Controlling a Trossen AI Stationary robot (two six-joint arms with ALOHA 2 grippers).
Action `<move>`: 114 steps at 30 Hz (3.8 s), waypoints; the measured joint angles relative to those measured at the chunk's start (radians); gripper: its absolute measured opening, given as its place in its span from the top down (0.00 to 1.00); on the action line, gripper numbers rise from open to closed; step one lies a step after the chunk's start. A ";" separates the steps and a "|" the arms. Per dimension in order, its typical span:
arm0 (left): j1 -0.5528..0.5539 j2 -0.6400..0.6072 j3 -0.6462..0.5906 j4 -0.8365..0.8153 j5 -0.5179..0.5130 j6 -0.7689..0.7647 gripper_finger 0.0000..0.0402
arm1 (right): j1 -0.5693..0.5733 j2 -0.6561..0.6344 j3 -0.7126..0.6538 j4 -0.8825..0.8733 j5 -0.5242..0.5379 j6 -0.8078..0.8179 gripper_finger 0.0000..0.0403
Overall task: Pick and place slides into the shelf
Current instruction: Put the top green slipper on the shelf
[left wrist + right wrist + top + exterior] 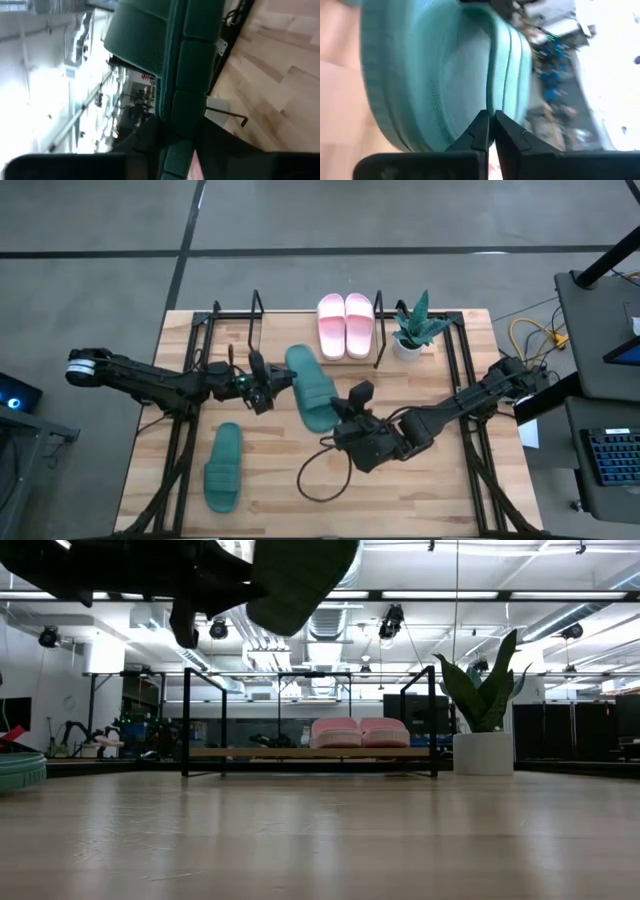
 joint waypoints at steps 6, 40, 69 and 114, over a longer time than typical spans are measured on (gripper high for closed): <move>0.000 -0.011 -0.007 0.003 -0.165 -0.165 0.52 | -0.025 0.000 -0.002 -0.097 0.089 0.072 0.98; -0.016 0.014 0.427 -0.808 -0.027 -0.829 0.42 | -0.159 0.002 -0.226 0.422 0.235 -0.445 0.98; -0.006 0.363 0.723 -0.967 -0.241 -0.721 0.42 | -0.182 0.002 -0.223 0.419 0.170 -0.493 0.98; -0.003 0.379 0.725 -0.946 -0.451 -0.630 0.98 | -0.168 -0.003 -0.220 0.605 0.077 -0.587 0.98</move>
